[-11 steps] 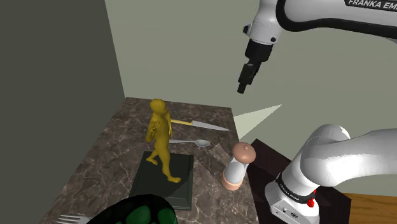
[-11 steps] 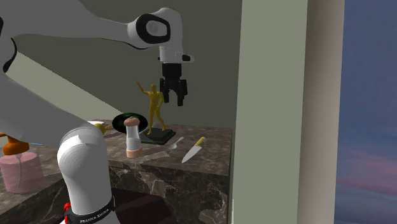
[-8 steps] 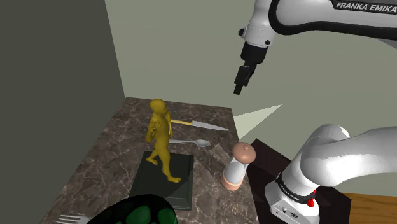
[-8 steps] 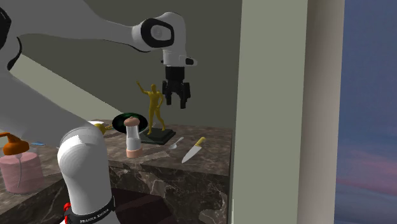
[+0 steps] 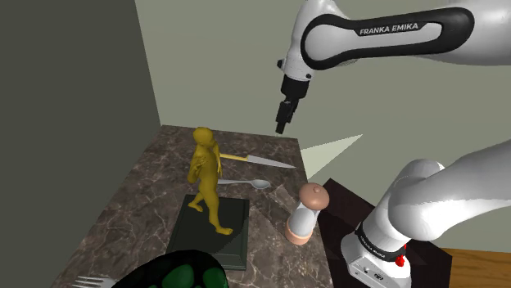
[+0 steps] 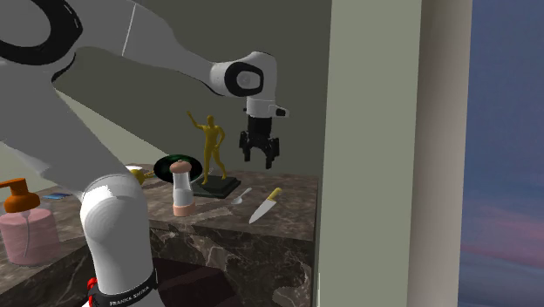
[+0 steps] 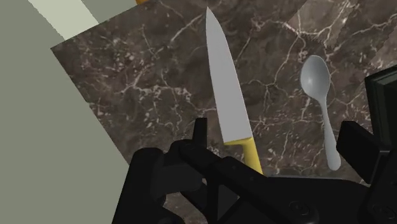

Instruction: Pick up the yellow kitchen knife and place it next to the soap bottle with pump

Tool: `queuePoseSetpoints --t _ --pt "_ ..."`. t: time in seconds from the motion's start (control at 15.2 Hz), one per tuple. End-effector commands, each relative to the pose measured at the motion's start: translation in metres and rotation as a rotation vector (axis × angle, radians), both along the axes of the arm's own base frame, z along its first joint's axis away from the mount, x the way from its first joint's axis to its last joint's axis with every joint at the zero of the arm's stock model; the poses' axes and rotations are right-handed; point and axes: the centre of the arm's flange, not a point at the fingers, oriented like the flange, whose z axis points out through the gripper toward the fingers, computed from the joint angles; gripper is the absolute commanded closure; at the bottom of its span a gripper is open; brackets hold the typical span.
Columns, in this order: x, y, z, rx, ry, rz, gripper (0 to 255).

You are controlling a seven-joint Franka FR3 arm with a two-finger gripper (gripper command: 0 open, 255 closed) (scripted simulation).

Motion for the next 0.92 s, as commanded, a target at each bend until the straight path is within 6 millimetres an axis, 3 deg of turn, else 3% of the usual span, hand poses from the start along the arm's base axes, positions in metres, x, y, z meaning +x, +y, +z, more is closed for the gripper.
queuePoseSetpoints --t 0.0,0.66,0.86 --pt "0.018 0.003 -0.022 0.014 0.004 0.031 0" --pt "0.107 0.033 -0.12 0.085 0.031 0.182 0" --pt "0.113 0.038 -0.138 0.09 0.033 0.193 0"
